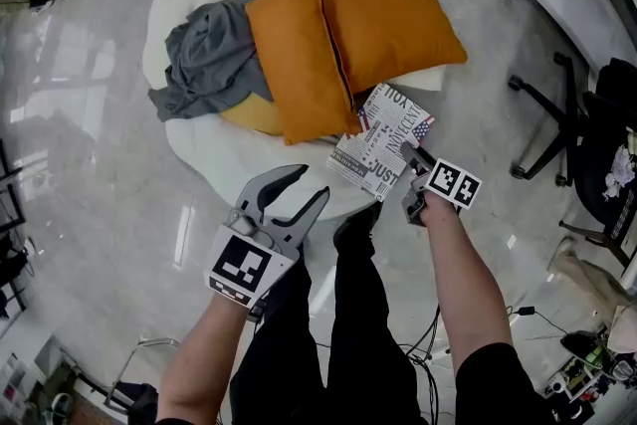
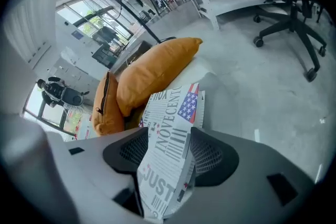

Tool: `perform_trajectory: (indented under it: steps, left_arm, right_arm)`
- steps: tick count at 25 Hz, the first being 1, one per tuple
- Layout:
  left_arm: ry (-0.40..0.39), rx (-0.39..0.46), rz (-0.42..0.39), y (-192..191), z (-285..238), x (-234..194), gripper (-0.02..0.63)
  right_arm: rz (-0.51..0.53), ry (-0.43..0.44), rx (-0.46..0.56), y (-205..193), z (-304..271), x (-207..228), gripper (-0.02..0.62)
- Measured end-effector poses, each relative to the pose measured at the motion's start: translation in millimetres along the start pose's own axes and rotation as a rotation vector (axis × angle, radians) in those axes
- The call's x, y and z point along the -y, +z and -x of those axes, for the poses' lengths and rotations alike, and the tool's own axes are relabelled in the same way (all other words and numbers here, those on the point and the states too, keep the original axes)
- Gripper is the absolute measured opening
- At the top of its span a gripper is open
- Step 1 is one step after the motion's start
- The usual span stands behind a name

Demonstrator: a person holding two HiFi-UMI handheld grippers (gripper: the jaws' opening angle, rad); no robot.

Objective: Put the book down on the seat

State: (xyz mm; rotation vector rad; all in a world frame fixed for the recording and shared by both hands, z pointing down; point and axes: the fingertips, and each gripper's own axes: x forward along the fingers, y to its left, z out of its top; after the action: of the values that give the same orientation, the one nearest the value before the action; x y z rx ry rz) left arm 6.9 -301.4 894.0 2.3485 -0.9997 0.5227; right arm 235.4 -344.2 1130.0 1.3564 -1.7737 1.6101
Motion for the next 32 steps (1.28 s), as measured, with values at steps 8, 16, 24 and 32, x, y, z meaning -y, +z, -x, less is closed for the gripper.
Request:
perform_trajectory:
  steps: [8,16,24,32]
  left_arm:
    - [0.043,0.040,-0.017,34.7,26.3,15.2,0.152]
    - [0.107,0.144,-0.059,146.4,132.1,41.6,0.115]
    - [0.052,0.244,-0.047,217.1,258.6,85.6,0.064]
    - [0.028,0.257,-0.061,227.7,332.9,117.1,0.026]
  right_arm:
    - [0.013,-0.058,-0.012,-3.2,38.1,-28.7,0.253]
    - [-0.070,0.041,0.175,14.9,185.5,-123.4,0.208]
    - [0.011,0.217,0.318,-3.6,307.4,-244.3,0.095]
    - [0.113,0.278,0.421,-23.9,378.1,-310.4,0.046]
